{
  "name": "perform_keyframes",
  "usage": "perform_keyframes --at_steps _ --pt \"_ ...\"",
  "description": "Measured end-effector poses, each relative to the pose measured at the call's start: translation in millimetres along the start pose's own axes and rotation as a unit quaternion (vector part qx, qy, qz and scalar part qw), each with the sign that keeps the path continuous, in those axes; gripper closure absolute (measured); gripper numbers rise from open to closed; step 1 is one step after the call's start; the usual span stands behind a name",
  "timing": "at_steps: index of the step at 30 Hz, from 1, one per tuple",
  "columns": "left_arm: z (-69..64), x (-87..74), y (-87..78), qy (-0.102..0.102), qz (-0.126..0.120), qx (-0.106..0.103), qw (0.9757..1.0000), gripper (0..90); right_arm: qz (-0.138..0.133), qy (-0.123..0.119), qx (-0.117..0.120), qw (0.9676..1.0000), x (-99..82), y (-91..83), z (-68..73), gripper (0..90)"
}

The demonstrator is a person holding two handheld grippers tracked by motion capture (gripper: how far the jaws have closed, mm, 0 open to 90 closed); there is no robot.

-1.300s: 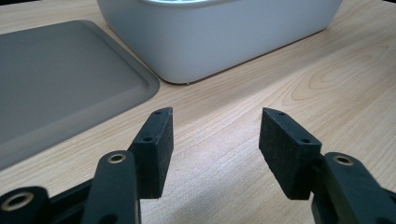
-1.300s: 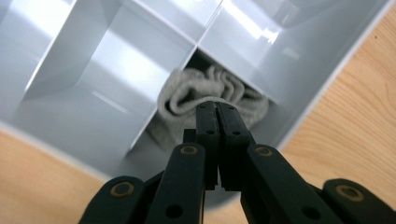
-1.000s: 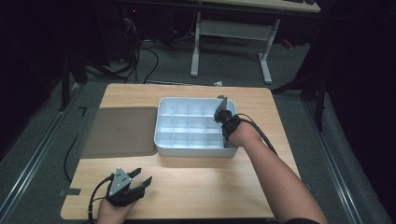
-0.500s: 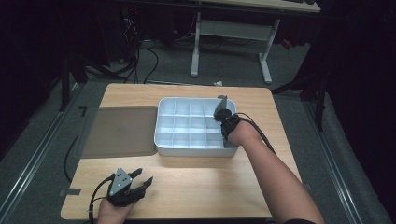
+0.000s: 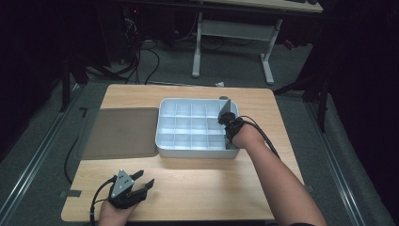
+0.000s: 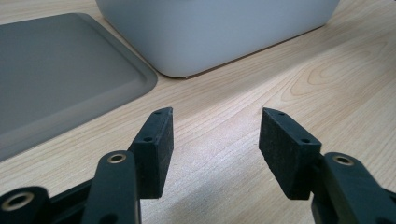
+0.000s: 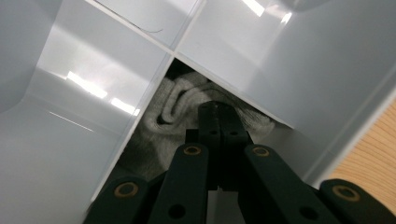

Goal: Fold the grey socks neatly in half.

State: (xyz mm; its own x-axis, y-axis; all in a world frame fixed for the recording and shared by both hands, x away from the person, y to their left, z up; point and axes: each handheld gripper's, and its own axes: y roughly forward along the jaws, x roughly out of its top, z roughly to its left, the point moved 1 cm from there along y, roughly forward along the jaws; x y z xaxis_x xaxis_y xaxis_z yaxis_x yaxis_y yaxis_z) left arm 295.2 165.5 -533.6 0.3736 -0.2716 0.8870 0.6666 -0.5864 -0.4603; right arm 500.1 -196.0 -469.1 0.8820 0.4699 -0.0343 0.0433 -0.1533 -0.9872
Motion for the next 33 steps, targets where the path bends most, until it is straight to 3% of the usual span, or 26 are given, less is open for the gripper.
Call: perform_keyframes --at_steps 4,9,13,20,24,30,31,33 --pt "0.9 -0.1 -1.6 -0.003 -0.002 0.001 1.0 45.5 -0.004 0.001 0.002 1.0 -0.8 -2.3 1.4 90.0" --pt "1.6 -0.2 -2.0 -0.005 -0.003 0.001 1.0 45.4 -0.065 0.02 0.022 0.9974 -12.8 -34.7 -6.8 87.2" --pt "1.6 0.2 -2.0 -0.006 -0.003 0.002 1.0 45.4 -0.111 0.03 0.035 0.9928 -33.2 -57.1 -15.5 80.5" --pt "4.4 1.8 -5.5 -0.017 -0.002 0.003 0.9999 45.2 -0.18 0.034 0.059 0.9813 -72.7 -69.8 -15.0 67.3" --pt "5.4 3.0 -6.2 -0.027 -0.008 0.0 0.9996 45.1 -0.231 0.034 0.067 0.9699 -93.8 -68.1 -10.4 60.9" --pt "7.3 4.0 -4.8 -0.034 -0.009 -0.008 0.9993 44.1 -0.305 0.053 0.077 0.9477 -121.9 -62.4 -8.8 55.0" --pt "7.6 3.9 -5.0 -0.036 -0.009 -0.008 0.9993 43.9 -0.309 0.051 0.07 0.947 -125.5 -61.5 -8.6 53.7" --pt "7.4 3.3 -5.3 -0.034 -0.008 -0.001 0.9994 43.7 -0.335 0.055 0.072 0.9379 -134.2 -57.8 -9.1 53.9"
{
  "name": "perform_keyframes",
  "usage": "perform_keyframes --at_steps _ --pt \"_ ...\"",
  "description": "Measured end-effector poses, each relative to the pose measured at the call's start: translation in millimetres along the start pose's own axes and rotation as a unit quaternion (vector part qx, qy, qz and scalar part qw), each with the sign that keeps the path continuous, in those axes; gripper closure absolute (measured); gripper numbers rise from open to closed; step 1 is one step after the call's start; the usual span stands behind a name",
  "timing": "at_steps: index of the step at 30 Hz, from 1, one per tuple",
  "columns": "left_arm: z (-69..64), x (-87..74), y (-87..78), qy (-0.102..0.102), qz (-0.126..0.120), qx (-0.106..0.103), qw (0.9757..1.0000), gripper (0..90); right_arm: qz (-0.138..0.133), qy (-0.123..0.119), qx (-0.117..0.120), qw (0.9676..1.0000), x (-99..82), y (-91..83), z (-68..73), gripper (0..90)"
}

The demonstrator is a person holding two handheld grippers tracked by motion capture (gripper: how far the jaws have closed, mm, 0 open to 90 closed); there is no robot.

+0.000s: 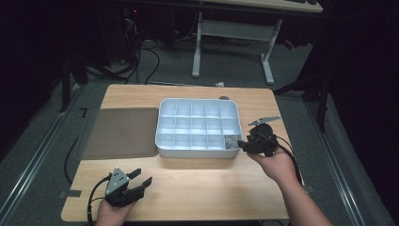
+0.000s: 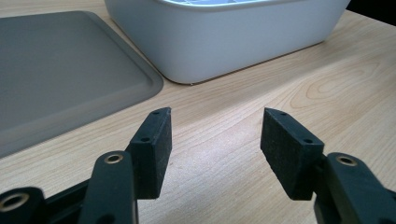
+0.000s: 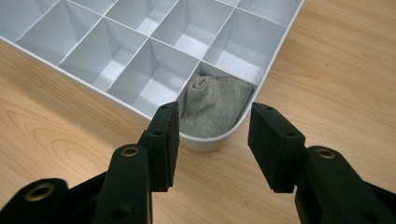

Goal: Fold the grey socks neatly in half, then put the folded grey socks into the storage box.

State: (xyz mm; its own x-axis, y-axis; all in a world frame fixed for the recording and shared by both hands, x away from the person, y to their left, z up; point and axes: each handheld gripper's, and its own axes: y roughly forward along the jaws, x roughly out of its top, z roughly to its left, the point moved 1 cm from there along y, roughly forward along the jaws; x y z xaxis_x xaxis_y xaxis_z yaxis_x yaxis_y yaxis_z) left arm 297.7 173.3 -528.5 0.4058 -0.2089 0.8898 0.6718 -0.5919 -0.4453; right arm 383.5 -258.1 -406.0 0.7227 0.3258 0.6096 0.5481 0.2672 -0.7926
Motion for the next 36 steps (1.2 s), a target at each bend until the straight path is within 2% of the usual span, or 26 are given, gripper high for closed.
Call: perform_keyframes --at_steps 2,3,5,10,14,20,21,23,24,25,27,29,36 --pt "-1.2 -0.4 -1.9 0.003 -0.003 0.003 1.0 42.1 -0.011 0.003 -0.004 0.9999 -7.8 -0.4 -2.2 53.9" --pt "-2.2 -0.3 -2.9 0.005 -0.006 0.005 1.0 41.1 -0.028 0.004 0.002 0.9996 -12.6 -0.3 -3.9 53.2" --pt "-3.3 0.3 -4.5 0.009 -0.009 0.01 0.9999 39.5 -0.041 0.019 0.013 0.9989 -21.5 1.7 -6.6 51.2" --pt "-3.6 0.6 -2.1 0.003 -0.007 0.015 0.9999 36.9 -0.072 0.016 0.016 0.9972 -46.4 14.4 -7.8 46.0" --pt "-4.1 2.4 2.0 0.006 -0.003 0.019 0.9998 35.7 -0.107 0.016 0.015 0.994 -68.2 25.1 -6.0 44.1" --pt "-7.6 9.2 13.3 0.014 0.01 0.019 0.9997 35.1 -0.157 0.043 0.023 0.9864 -107.6 43.9 4.1 44.4" --pt "-7.6 10.0 15.0 0.016 0.011 0.021 0.9996 35.1 -0.168 0.046 0.02 0.9846 -114.2 44.8 6.9 44.8" --pt "-6.9 10.4 16.6 0.014 0.007 0.023 0.9996 35.1 -0.206 0.048 0.002 0.9774 -128.1 43.2 11.9 45.8" --pt "-6.9 9.6 16.5 0.009 0.001 0.022 0.9997 35.1 -0.216 0.045 0.0 0.9753 -133.4 42.0 14.5 45.5" --pt "-7.1 7.9 16.6 0.003 -0.004 0.02 0.9998 35.1 -0.216 0.037 0.003 0.9757 -136.6 40.6 16.7 45.7" --pt "-8.5 5.6 17.6 -0.001 0.004 0.019 0.9998 35.2 -0.22 0.022 -0.01 0.9753 -142.0 39.9 18.5 45.7" --pt "-12.0 5.4 16.4 0.01 0.003 0.019 0.9998 35.2 -0.209 0.027 -0.008 0.9776 -143.4 42.0 18.3 44.8" --pt "-10.9 5.0 11.7 0.014 0.001 0.019 0.9997 35.3 -0.205 0.015 -0.011 0.9786 -144.9 41.8 23.0 44.3"
